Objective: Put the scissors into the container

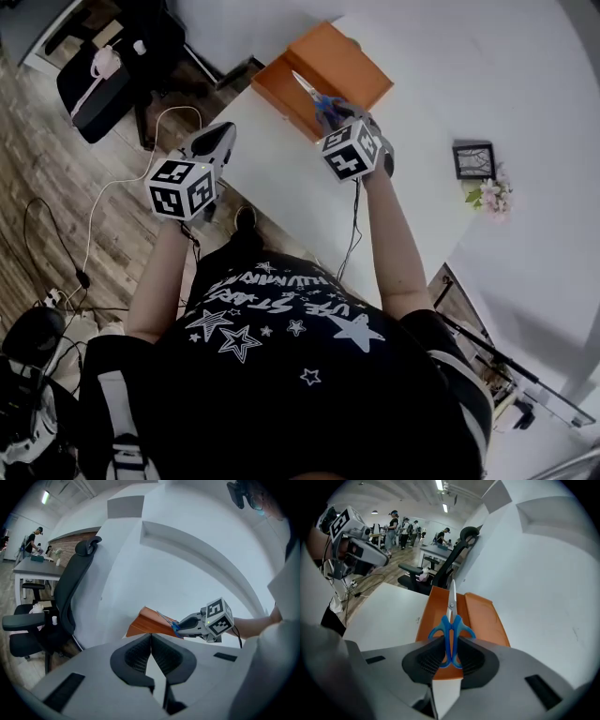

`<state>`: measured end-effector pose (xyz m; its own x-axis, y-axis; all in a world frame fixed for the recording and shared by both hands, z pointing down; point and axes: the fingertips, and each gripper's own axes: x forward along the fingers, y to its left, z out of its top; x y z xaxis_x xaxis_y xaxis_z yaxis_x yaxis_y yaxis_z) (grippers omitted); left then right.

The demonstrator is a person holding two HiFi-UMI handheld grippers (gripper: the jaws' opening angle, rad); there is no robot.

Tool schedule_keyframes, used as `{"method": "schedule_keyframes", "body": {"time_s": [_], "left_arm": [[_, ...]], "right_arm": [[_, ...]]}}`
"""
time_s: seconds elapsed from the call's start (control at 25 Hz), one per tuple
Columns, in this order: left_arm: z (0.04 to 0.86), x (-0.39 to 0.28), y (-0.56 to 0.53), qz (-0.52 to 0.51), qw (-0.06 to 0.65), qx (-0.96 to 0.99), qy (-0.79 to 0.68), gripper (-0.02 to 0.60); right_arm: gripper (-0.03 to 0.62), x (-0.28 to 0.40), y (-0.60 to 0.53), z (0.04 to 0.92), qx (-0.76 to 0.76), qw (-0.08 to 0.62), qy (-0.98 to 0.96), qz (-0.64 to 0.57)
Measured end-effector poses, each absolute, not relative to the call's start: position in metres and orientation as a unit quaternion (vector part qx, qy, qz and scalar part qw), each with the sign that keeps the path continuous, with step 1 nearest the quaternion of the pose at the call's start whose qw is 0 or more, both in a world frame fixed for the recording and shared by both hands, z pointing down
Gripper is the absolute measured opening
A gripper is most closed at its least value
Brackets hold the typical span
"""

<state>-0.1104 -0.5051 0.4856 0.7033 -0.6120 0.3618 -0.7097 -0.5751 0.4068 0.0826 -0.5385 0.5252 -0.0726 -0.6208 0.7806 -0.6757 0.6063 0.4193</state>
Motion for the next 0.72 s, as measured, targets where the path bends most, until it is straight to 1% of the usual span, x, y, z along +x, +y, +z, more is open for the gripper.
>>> {"method": "schedule_keyframes", "body": {"time_s": [0.28,0.48,0.72], "left_arm": [[0.499,-0.114,-0.536,0.093,0.285,0.875,-0.381,0.02],[0.513,-0.118,-0.546,0.097,0.293,0.87,-0.383,0.02],[0.523,-0.109,-0.554,0.104,0.297,0.867,-0.386,0.02]], "right_arm": [[0.101,0.086,-0.568,0.57,0.407,0.592,-0.693,0.055],[0.101,0.075,-0.585,0.585,0.393,0.611,-0.684,0.061],[0.101,0.078,-0.589,0.609,0.366,0.642,-0.668,0.087]]}}
